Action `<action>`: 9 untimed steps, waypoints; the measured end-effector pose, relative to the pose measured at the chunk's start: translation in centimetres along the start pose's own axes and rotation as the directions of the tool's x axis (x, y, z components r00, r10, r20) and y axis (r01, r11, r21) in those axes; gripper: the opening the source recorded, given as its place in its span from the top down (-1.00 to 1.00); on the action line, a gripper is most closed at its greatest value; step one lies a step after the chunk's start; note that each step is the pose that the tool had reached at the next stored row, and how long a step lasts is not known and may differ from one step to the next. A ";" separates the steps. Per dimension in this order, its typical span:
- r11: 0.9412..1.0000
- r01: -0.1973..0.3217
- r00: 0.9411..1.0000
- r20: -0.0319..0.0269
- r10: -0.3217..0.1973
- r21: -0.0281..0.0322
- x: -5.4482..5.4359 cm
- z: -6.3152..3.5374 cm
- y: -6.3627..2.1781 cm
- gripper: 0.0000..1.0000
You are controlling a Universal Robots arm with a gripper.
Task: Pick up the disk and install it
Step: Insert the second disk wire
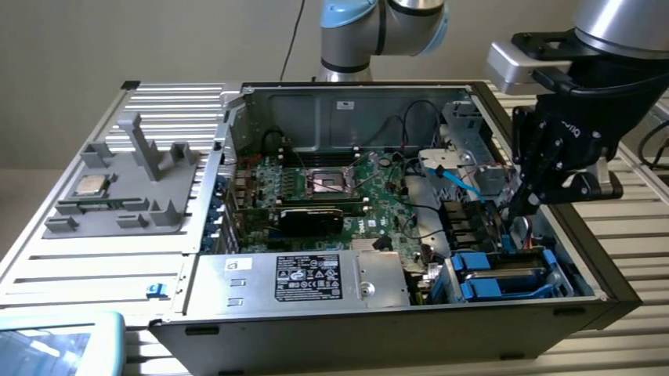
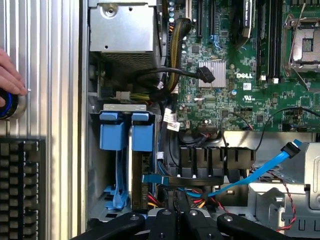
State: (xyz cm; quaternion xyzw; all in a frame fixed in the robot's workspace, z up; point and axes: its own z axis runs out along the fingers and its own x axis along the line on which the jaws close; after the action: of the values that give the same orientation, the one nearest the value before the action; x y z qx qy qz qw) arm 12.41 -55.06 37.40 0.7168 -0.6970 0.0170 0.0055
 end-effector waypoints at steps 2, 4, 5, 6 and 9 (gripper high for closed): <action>0.999 0.036 0.999 0.003 -0.036 0.001 0.0 0.01 0.00 0.79; 0.997 0.072 0.997 0.005 -0.072 0.003 0.0 0.01 0.00 0.79; 0.996 0.090 0.996 0.005 -0.090 0.003 0.0 0.01 0.00 0.79; 0.994 0.108 0.994 0.006 -0.108 0.004 0.0 0.01 0.00 0.79; 0.987 0.163 0.987 0.008 -0.163 0.006 0.0 0.01 0.00 0.79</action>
State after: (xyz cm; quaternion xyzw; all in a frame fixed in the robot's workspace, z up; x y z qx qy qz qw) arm 12.41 -55.06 37.39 0.7714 -0.6362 0.0151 0.0019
